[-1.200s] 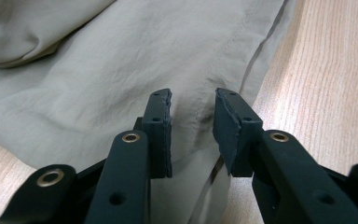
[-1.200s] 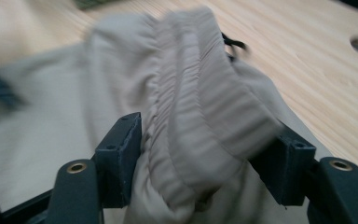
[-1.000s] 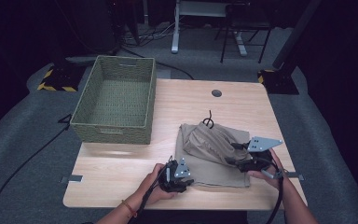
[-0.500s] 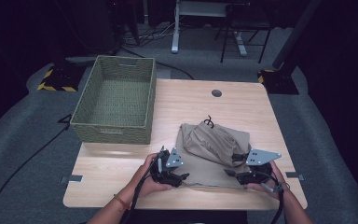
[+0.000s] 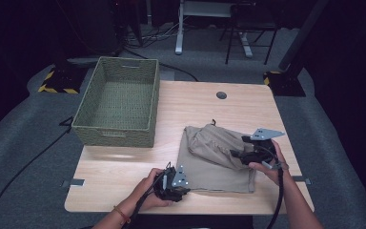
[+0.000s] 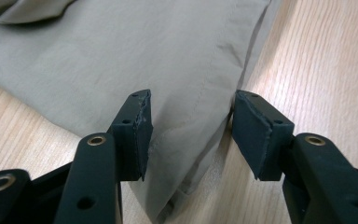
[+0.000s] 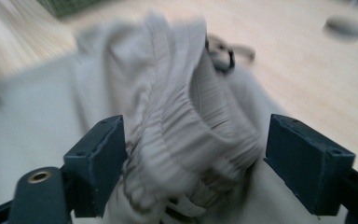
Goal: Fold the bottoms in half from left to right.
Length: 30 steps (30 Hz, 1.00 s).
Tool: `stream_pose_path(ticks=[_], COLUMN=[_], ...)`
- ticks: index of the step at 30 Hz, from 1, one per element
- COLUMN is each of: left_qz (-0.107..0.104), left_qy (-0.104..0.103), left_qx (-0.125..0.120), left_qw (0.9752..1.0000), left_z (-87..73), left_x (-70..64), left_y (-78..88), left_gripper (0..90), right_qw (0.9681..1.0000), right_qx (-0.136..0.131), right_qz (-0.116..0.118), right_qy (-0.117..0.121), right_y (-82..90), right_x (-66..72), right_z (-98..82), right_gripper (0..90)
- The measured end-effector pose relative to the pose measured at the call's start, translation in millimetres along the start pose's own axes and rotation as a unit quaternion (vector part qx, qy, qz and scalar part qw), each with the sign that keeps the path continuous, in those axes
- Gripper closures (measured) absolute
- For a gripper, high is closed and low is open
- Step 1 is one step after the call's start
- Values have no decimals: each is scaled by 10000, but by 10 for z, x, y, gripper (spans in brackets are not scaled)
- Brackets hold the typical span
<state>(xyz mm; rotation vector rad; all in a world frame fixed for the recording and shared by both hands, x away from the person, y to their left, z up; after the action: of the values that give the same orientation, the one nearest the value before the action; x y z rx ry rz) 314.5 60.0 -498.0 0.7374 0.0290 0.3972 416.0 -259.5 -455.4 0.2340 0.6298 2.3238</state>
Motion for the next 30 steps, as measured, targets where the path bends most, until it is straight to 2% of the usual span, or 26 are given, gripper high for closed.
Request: stream_pose_path(ticks=[2,3,4,6,8,12,16,18,20,22,25,27,30], left_qz=[-20,-45,-67,-87,-101,-105,-91,-35,57,149,225,308,490], left_qy=[22,102,130,155,209,256,328,331,344,308,441,592,710], left_qx=[-44,-78,-116,-111,-123,-141,-148,-139,-86,-47,-276,-496,-706], left_qw=[10000,9999,9998,9998,9997,9995,9993,9993,9994,9994,9984,9965,9938], left_z=[-6,-13,-16,-18,-19,-23,-23,-20,-16,-10,28,74,204], left_x=[8,11,17,18,17,17,22,19,30,55,135,217,365], left_y=[-4,-10,-15,-16,-21,-23,-26,-28,-28,-3,108,204,294], left_gripper=[482,482,482,484,485,485,484,473,409,352,314,311,295], right_qw=[9997,9996,9994,9995,9994,9972,9917,9868,9824,9775,9719,9691,9675], right_qx=[196,257,288,275,189,-110,-461,-596,-641,-558,-464,-421,-425], right_qz=[35,48,87,147,184,232,493,706,924,1190,1370,1411,1525], right_qy=[-104,-141,-141,12,225,696,1099,1329,1491,1650,1858,1979,1974], right_y=[-101,-132,-154,-185,-197,-85,118,212,276,313,352,393,457], right_x=[-33,-35,-22,32,89,192,347,442,527,609,721,785,861], right_z=[-81,-108,-127,-153,-161,-95,-44,-49,-63,-101,-185,-233,-275], right_gripper=[185,190,233,334,499,594,585,576,517,490,436,399,365])
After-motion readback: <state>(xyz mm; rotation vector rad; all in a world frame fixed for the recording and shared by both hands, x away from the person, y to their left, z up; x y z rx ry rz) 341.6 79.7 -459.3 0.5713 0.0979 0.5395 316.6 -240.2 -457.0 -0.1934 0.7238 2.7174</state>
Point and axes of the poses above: each handheld gripper's, and its own axes: y roughly backward along the jaws, z roughly out of its top, x roughly to its left, the point moved 1 cm from there along -y, roughly forward along the jaws, and after that the axes turned 9 degrees about -x, right-handed, at the moved point
